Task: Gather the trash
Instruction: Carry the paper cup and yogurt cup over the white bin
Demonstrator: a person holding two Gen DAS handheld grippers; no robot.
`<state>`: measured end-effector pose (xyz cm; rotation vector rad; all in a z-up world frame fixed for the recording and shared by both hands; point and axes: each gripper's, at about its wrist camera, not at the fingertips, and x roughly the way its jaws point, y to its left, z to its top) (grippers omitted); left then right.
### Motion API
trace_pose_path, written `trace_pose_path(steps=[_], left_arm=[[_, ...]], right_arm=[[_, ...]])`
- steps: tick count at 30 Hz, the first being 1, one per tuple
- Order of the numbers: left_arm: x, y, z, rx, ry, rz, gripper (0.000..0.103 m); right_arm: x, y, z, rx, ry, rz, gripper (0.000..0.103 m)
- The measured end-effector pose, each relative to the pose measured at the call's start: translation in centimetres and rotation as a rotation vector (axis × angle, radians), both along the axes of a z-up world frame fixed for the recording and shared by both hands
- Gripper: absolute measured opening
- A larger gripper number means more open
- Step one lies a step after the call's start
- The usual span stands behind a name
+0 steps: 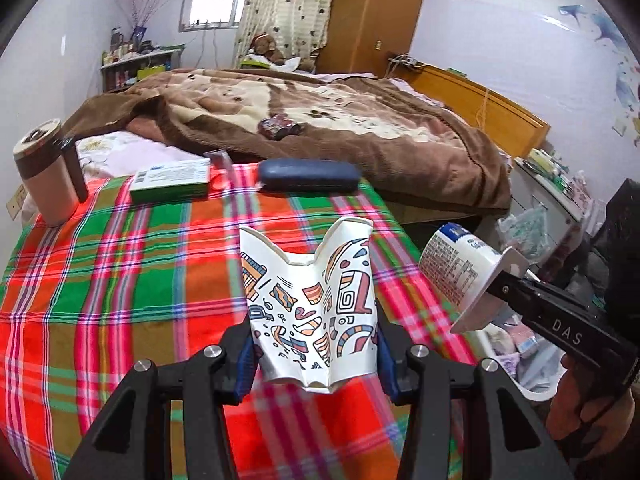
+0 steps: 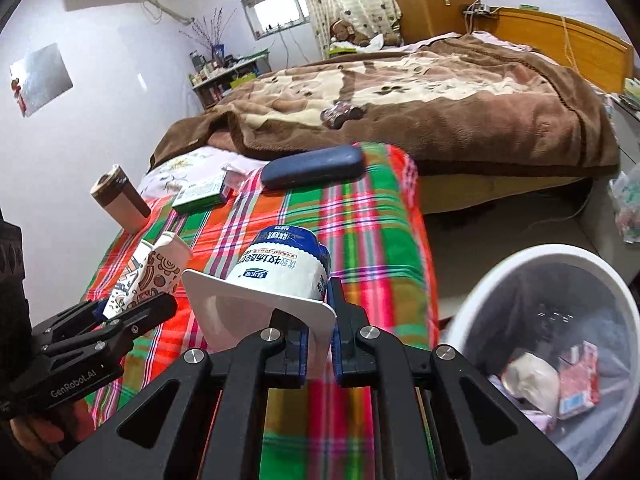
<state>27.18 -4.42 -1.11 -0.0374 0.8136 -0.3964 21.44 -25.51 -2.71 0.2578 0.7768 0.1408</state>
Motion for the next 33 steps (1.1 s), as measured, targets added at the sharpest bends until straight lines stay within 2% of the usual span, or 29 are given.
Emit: trace_pose_path(steps=[16, 25, 33], left_arm=[[-5.3, -9.0, 2.7, 0.018, -0.05, -0.141, 0.049], [-7.1, -14.4, 2.3, 0.048, -0.062, -0.216, 0.05], [-8.0, -19.1, 0.8, 0.076, -0.034, -0.288, 0.05]], right_arm=[[-4.8, -6.4, 1.6, -0.007, -0.047, -0.11, 0.009], [-6.2, -9.6, 1.4, -0.071, -0.039, -0.165, 0.009], [-6.6, -12.8, -0.4, -0.119, 0.035, -0.214, 0.009]])
